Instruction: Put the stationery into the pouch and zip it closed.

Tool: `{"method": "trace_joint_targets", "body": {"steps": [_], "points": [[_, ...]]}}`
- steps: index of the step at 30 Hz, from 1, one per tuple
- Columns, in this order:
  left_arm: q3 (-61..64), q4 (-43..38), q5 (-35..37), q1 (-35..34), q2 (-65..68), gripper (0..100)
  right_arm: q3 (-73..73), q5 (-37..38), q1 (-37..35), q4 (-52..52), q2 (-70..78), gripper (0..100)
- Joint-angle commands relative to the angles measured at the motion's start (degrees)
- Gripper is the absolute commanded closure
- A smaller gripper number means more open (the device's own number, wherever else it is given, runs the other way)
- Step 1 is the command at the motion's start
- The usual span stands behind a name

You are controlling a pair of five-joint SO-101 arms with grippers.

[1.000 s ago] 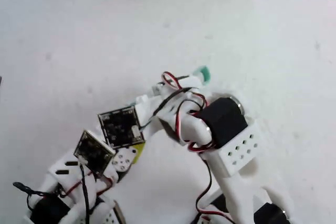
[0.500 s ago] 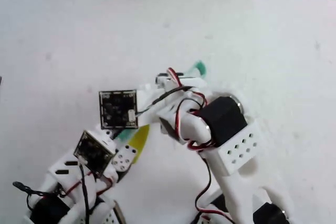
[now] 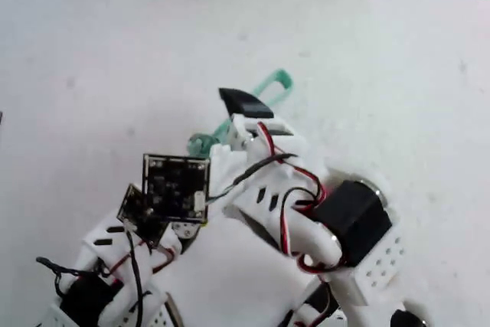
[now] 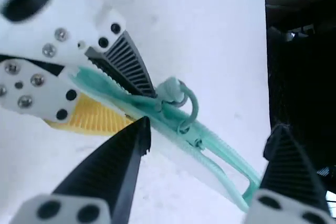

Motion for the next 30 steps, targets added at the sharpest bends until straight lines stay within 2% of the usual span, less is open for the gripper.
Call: {"method": "trace_joint_targets", "body": {"steps": [1,3,7,14,16,18,24,30], "points": [[0.2,-1.5,-0.5,-0.4,0.0,98,-4.4,-5.3,-2.1,-0.7,1.5,67.3],[0.2,-1.5,-0.6,-0.4,0.0,98,-5.1,-7.9,-3.6,0.0,2.7,67.3],[0.2,-1.5,-0.7,-0.4,0.0,98,-5.3,-8.5,-7.8,3.2,3.9,70.2],[0.2,-1.5,-0.7,-0.4,0.0,98,-4.7,-8.5,-8.0,3.5,4.2,93.6],[0.2,-1.5,-0.7,-0.4,0.0,98,-3.5,-8.4,-7.9,3.3,4.2,95.7],[0.2,-1.5,-0.7,-0.4,0.0,98,-2.2,-8.4,-6.6,2.3,4.2,93.0],[0.2,-1.5,-0.8,-0.3,0.0,98,-1.2,-8.4,-2.6,0.4,3.7,76.3],[0.2,-1.5,-0.8,-0.3,0.0,98,-6.7,-8.4,-5.3,0.6,2.2,72.9]]}}
